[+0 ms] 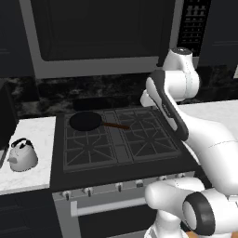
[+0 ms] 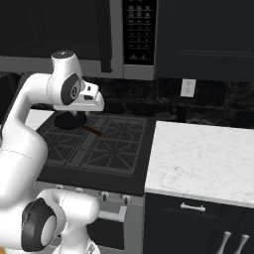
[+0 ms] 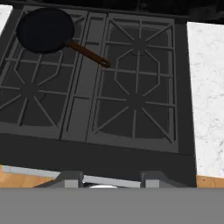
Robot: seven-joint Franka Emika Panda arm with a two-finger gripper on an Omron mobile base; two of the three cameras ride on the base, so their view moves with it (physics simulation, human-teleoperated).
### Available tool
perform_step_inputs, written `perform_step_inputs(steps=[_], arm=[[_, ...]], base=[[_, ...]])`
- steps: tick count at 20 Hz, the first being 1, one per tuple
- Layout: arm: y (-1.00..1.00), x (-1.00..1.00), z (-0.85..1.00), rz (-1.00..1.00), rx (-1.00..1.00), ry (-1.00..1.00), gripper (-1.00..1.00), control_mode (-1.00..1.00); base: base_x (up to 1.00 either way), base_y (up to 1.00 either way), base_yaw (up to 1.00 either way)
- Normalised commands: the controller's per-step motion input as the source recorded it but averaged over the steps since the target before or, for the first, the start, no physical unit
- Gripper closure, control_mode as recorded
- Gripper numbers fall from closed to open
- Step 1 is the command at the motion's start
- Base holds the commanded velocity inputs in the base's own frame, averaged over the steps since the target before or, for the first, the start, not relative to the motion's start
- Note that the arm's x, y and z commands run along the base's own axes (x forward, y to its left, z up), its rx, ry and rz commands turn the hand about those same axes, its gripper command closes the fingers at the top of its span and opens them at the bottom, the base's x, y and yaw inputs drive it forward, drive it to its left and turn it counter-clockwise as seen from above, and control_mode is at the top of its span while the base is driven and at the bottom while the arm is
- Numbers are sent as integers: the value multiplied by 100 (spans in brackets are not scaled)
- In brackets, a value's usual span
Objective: Pick the kettle from the counter and place it on a stove burner. Then turn the burner on.
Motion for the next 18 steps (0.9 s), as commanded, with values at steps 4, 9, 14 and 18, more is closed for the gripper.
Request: perform_step_inputs(steps=[4, 9, 14, 18], arm=[[11, -26, -7, 2, 0, -3, -100, -100], [90, -55, -24, 8, 0, 0, -100, -100], [100, -26, -9, 2, 0, 1, -100, -100], [100, -1, 0, 0, 0, 8, -100, -100]], base=[[0, 0, 0], [0, 0, 0], [0, 0, 0], [0, 0, 0]])
